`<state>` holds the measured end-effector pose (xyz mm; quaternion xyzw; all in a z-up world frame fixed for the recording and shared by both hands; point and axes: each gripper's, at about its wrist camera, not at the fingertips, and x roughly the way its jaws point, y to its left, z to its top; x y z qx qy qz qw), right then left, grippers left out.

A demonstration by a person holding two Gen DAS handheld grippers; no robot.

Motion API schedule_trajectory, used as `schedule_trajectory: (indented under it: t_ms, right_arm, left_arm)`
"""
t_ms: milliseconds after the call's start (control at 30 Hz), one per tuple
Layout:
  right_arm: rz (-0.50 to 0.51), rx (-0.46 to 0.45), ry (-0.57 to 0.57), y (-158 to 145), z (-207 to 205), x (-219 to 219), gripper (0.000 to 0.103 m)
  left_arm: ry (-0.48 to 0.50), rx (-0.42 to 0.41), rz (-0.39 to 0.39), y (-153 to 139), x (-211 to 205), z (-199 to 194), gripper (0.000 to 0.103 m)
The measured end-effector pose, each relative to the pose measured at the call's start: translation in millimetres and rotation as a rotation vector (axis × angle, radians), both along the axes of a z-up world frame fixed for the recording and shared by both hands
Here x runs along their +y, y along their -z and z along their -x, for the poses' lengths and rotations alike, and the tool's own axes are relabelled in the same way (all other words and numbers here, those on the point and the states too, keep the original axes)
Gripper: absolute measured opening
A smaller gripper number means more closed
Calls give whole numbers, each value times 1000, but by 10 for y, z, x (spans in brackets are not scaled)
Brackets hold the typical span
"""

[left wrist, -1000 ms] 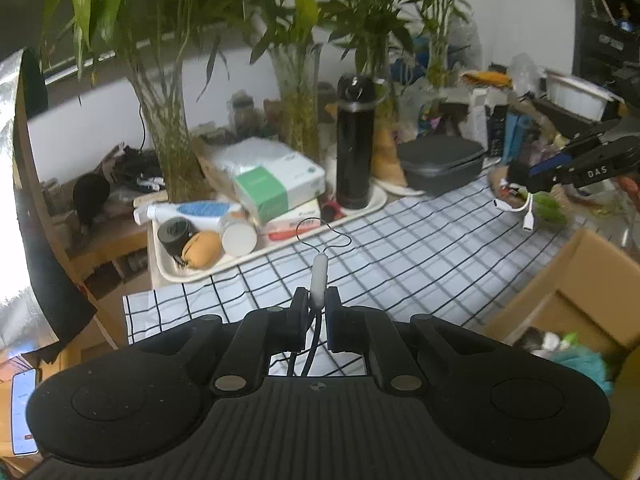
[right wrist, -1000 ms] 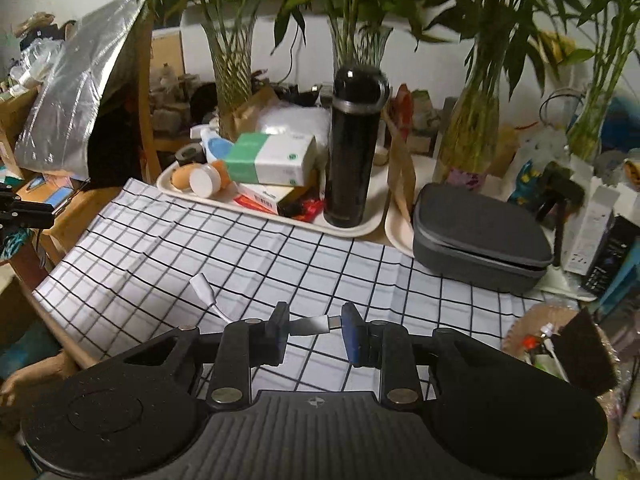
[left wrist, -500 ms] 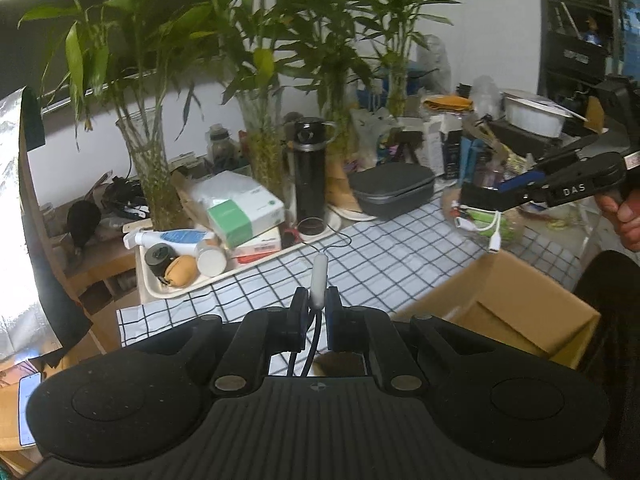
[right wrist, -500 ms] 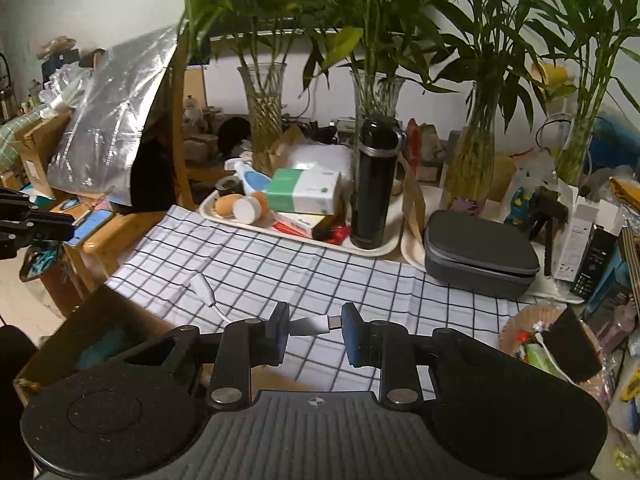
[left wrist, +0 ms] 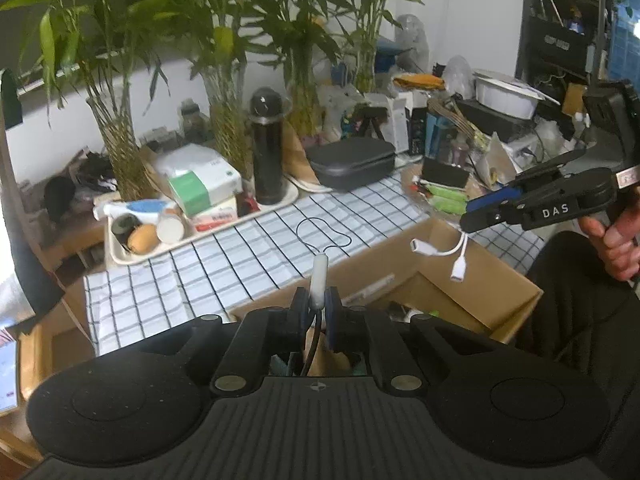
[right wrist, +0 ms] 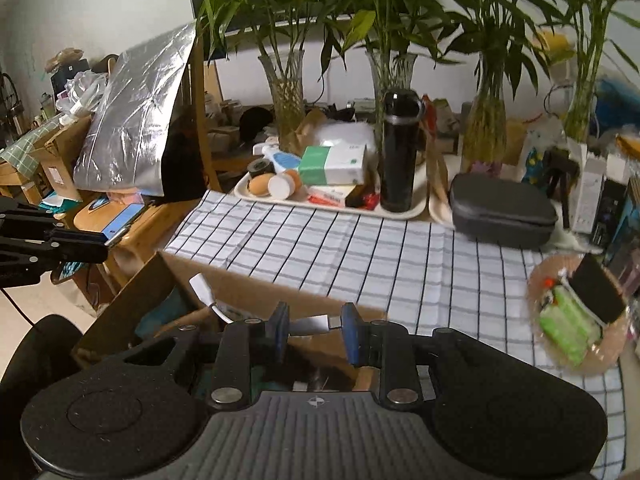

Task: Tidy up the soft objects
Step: 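Carry both cables over the cardboard box with both grippers, then open the left gripper over the box while the right releases the white cable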

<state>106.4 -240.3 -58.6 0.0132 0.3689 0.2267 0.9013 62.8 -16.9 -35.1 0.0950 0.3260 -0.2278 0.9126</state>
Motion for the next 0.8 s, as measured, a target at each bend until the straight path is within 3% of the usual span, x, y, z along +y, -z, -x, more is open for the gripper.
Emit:
schedule_trajectory:
  t_ms: [300,367,433,500,800]
  right_arm:
    - [-22,24,3,81,109,-1,31]
    - [-23,25,6,82,110,-13,31]
    - [-22,26,10,89,114,-25,31]
    - [-23,29,13,97,114,-34,31]
    - [-18,40,17,158,129,-37,31]
  left_arm:
    - [41,125,89,141,-170,-69,10]
    - [31,154,95,182,-174,-103,15]
    - [23,151,79,208,-181,-98,37]
    - [25,126,62,207,-189,-54,48]
    - [22,112,6,213,-234,59,50]
